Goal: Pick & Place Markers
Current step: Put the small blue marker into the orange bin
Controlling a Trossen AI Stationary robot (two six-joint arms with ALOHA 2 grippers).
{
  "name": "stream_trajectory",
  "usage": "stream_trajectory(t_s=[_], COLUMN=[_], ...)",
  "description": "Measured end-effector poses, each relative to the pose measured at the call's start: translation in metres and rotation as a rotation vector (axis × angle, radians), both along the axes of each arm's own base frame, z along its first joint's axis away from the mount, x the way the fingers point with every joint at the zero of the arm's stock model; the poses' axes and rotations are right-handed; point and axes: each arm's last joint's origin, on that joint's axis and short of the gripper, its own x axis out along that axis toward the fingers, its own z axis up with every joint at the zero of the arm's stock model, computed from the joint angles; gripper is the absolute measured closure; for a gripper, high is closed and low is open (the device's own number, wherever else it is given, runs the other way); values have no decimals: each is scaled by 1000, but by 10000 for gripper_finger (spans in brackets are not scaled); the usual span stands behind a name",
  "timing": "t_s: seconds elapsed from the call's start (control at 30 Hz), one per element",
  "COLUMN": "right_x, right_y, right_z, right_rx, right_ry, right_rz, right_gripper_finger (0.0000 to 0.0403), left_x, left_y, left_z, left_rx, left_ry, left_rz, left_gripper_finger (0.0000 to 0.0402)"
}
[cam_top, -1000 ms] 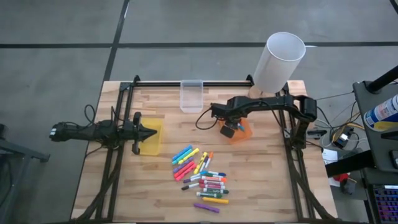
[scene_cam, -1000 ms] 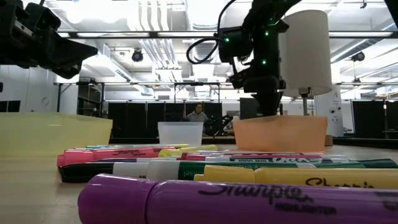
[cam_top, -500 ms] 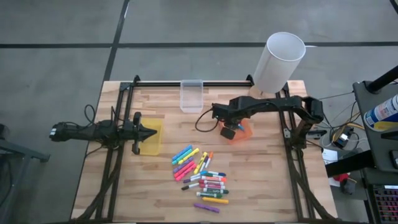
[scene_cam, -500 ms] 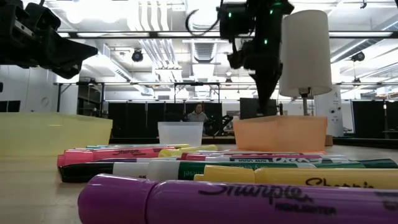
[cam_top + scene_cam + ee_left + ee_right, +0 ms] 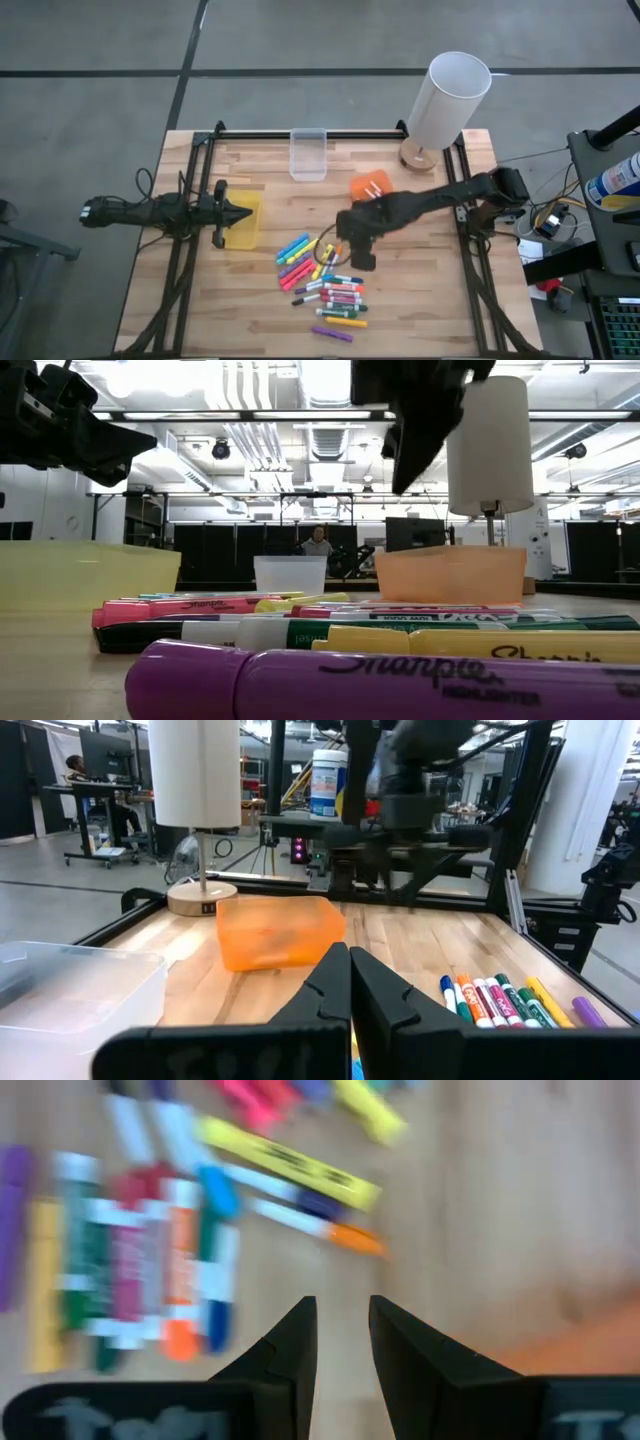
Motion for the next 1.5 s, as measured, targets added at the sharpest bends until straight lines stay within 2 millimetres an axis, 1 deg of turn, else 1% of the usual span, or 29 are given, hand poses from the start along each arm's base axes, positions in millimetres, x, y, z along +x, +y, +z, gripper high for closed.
stream_trajectory(t_s=[0.1, 0.23, 0.33, 0.43, 0.53, 0.67, 0.8, 1.0, 1.17, 1.27, 1.5], right_x=[0, -3, -5, -5, 0, 9, 12, 14, 16, 17, 17], right_y=[20, 43, 54, 60, 64, 68, 70, 71, 74, 74, 74], right_z=[2, 3, 3, -1, -12, -39, -61, -75, -93, -101, -101], right_rx=[-10, -34, -48, -31, -24, -15, -24, -26, -30, -24, -38], right_ry=[-50, -94, -120, -142, -133, -61, 23, 65, 116, 142, 138], right_rz=[45, 34, 17, -1, -15, -30, -38, -70, -62, -57, -53], right_gripper_finger=[321, 327, 330, 328, 315, 294, 288, 297, 306, 310, 323], left_x=[0, 0, 0, 0, 0, 0, 0, 0, 0, 0, 0], left_y=[0, 0, 0, 0, 0, 0, 0, 0, 0, 0, 0], left_z=[0, 0, 0, 0, 0, 0, 0, 0, 0, 0, 0], left_rx=[0, 0, 0, 0, 0, 0, 0, 0, 0, 0, 0], left_ry=[0, 0, 0, 0, 0, 0, 0, 0, 0, 0, 0], left_rz=[0, 0, 0, 0, 0, 0, 0, 0, 0, 0, 0], left_gripper_finger=[401, 401, 401, 401, 401, 401, 401, 401, 401, 401, 401])
